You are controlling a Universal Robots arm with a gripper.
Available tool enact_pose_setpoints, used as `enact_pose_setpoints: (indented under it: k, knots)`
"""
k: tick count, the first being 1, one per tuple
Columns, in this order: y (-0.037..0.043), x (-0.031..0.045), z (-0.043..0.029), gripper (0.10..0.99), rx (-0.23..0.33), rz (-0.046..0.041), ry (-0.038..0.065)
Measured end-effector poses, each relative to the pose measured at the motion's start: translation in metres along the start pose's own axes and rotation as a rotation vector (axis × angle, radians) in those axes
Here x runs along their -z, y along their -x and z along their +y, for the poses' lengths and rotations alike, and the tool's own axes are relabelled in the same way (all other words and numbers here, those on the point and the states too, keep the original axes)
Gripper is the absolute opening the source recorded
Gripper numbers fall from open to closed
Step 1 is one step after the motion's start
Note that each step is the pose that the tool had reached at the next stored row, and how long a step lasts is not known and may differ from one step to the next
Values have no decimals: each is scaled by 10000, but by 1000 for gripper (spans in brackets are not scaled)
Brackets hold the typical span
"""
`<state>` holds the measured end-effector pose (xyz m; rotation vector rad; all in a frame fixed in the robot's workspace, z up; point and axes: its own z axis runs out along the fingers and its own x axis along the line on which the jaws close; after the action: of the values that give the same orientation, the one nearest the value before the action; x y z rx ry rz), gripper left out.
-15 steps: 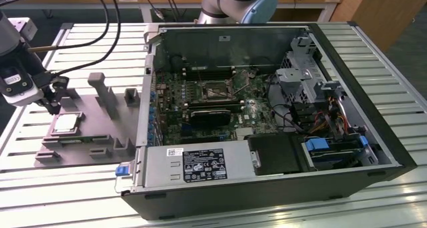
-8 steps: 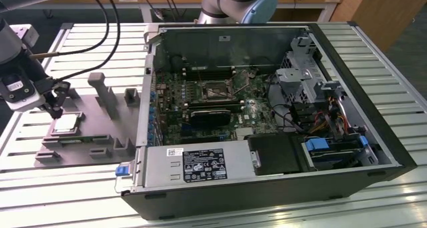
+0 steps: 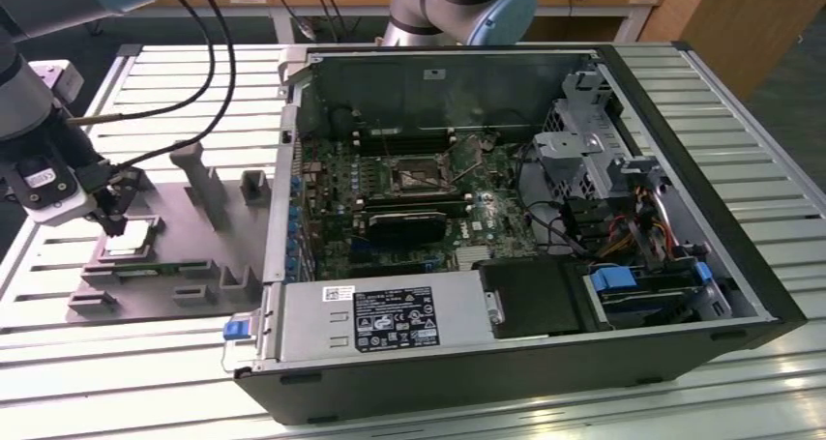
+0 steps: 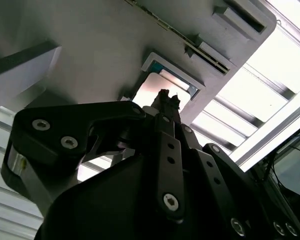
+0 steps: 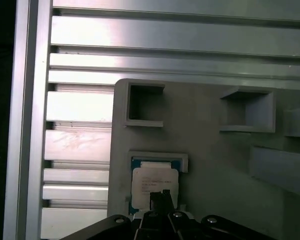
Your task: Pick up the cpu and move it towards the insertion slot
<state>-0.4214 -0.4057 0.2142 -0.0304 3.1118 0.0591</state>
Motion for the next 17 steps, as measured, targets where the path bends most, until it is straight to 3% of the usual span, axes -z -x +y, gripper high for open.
enact_pose_setpoints:
  k: [9,17]
  knots:
    - [19,-149,-6,102,-45,-3,-1]
    - [20,-163,-7,102,-481,-18,-14]
